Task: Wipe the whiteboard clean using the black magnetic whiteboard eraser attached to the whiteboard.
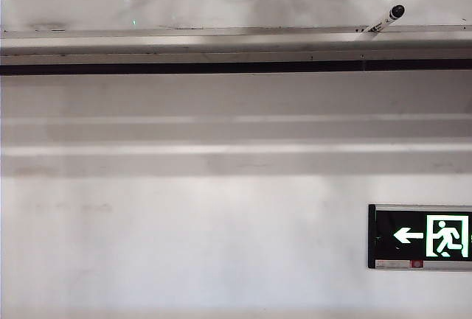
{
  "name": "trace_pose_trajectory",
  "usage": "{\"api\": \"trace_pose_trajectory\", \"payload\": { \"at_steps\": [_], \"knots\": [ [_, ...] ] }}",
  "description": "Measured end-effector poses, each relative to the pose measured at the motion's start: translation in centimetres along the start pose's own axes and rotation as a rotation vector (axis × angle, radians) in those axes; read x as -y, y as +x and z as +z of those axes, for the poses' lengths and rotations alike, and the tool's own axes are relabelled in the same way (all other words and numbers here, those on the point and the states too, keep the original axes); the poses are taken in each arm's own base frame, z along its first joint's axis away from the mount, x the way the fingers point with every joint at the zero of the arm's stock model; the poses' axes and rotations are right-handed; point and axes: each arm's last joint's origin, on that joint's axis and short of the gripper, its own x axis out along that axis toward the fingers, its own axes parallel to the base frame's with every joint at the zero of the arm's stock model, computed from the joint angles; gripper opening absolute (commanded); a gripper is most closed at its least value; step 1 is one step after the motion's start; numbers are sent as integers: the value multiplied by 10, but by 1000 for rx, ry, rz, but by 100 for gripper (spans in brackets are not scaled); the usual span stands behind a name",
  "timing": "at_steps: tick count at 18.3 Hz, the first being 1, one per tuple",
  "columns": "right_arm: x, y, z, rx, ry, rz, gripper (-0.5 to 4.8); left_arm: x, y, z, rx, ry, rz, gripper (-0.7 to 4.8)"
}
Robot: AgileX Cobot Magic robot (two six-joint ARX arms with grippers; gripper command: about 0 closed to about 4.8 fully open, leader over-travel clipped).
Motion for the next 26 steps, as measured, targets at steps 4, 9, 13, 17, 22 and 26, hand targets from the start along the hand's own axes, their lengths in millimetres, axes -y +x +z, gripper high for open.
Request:
{"api": "trace_pose_trajectory", "payload": {
  "at_steps": [4, 9, 13, 17, 22, 26],
  "knots": [
    [59, -32, 17, 65, 43, -232, -1, 0, 0, 1, 11, -2, -1, -6],
    [79, -39, 21, 125, 62, -249, 273, 0, 0, 1, 16, -3, -10, -6],
    [84, -43, 29, 218, 81, -227, 338, 0, 0, 2, 17, -3, -11, -6],
    [93, -74, 36, 209, 77, -221, 339, 0, 0, 2, 17, -3, -10, -6],
    [113, -134, 60, 365, 129, -262, 333, 0, 0, 2, 17, -3, -10, -6],
    [110, -147, 60, 345, 127, -235, -5, 0, 0, 2, 23, -5, -9, -6]
  ]
}}
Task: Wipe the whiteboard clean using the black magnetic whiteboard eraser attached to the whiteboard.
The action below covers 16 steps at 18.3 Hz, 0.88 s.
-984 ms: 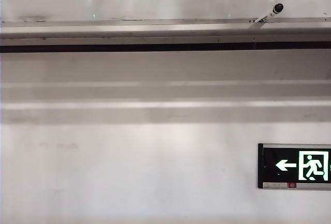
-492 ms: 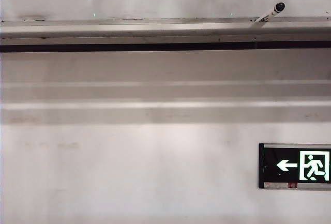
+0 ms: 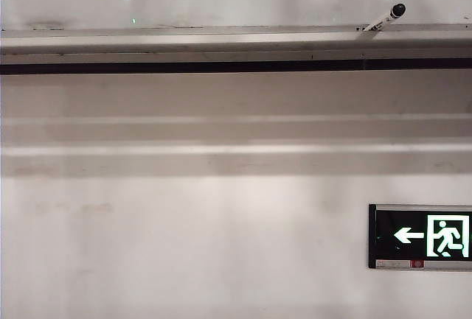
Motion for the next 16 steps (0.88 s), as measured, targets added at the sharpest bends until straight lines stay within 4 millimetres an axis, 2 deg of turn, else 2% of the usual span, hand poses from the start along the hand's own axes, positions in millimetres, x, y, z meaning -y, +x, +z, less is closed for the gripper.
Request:
{"api": "trace_pose_trajectory", "payload": {
  "at_steps": [2, 3, 7, 9, 10, 12, 16],
  "knots": [
    [11, -37, 22, 35, 23, 40, -5, 0, -1, -1, -12, 3, -1, -6],
    [18, -48, 25, 24, 30, 39, -5, 0, -2, -1, -18, 4, -1, -6],
    [23, -78, 20, -111, 59, 200, -5, -1, -12, -15, -157, -20, 8, -6],
    [27, -92, 13, -176, 39, 234, -5, -3, -26, -26, -187, -48, 18, -6],
    [26, -98, 7, -190, 36, 259, -5, -4, -32, -32, -181, -55, 28, -6],
    [21, -106, -20, -236, 25, 282, -5, -5, -48, -56, -195, -49, 70, -6],
    [11, -139, -93, -160, 114, 291, -5, -5, -82, -121, -123, -28, 91, -6]
  ]
}}
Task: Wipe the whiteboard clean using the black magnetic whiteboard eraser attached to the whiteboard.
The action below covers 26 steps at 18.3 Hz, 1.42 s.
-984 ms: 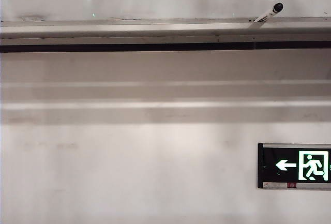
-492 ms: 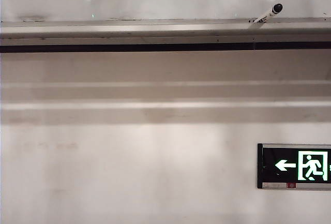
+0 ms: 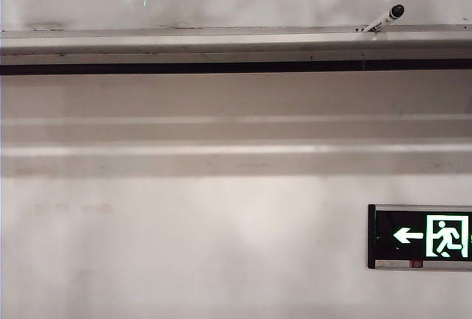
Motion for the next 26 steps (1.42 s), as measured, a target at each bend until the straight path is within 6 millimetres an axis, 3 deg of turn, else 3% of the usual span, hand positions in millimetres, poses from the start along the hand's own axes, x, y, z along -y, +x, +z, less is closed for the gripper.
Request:
{"api": "trace_pose_trajectory", "payload": {
  "at_steps": [2, 4, 7, 11, 13, 18, 26],
  "knots": [
    [-4, -10, -44, 16, 21, -3, -5, 0, -10, -30, 29, 15, -39, -6],
    [-11, -19, -101, -83, 10, 9, -5, 1, -17, -57, -2, 25, -93, -6],
    [-15, -33, -157, -155, 6, -8, -5, 0, -25, -71, -3, 29, -111, -6],
    [-19, -45, -195, -157, 26, -9, -5, -1, -26, -82, -113, 51, -67, -6],
    [-19, -52, -204, -90, 38, -21, -5, 0, -26, -87, -163, 31, -92, -6],
    [-19, -68, -218, -36, 47, -25, -4, 6, -24, -97, -114, 202, -267, -6],
    [-18, -81, -226, -77, 41, -20, -4, 13, -27, -178, 5, 69, -327, -6]
  ]
}}
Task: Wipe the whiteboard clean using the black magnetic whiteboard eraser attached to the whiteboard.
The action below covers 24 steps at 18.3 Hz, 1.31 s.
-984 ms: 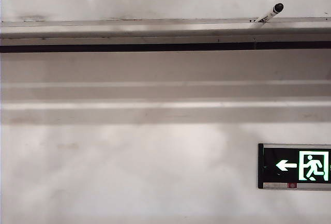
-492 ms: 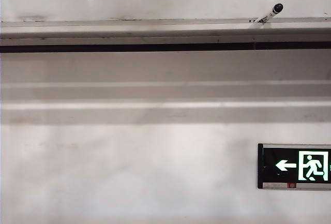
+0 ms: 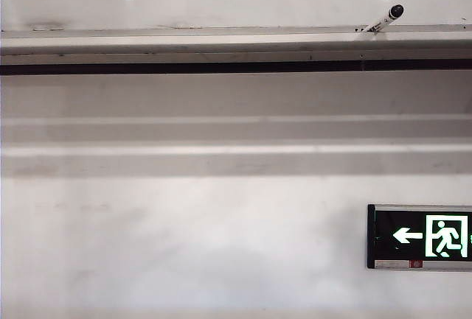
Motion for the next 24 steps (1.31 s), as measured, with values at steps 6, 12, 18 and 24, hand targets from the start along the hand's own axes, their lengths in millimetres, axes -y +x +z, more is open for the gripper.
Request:
{"api": "trace_pose_trajectory", "payload": {
  "at_steps": [6, 12, 18, 24],
  "knots": [
    [0, 0, 0, -4, -1, 0, -4, 4, -12, -29, 79, -95, 9, -6],
    [0, 0, 0, -4, -1, 0, -4, 3, -23, -26, 144, -100, 51, -6],
    [0, 0, 0, -4, -1, 0, -4, -4, -20, -40, 74, -74, 173, -6],
    [0, 0, 0, -4, -1, 1, -4, -29, -22, -68, -8, -58, 514, -6]
  ]
}}
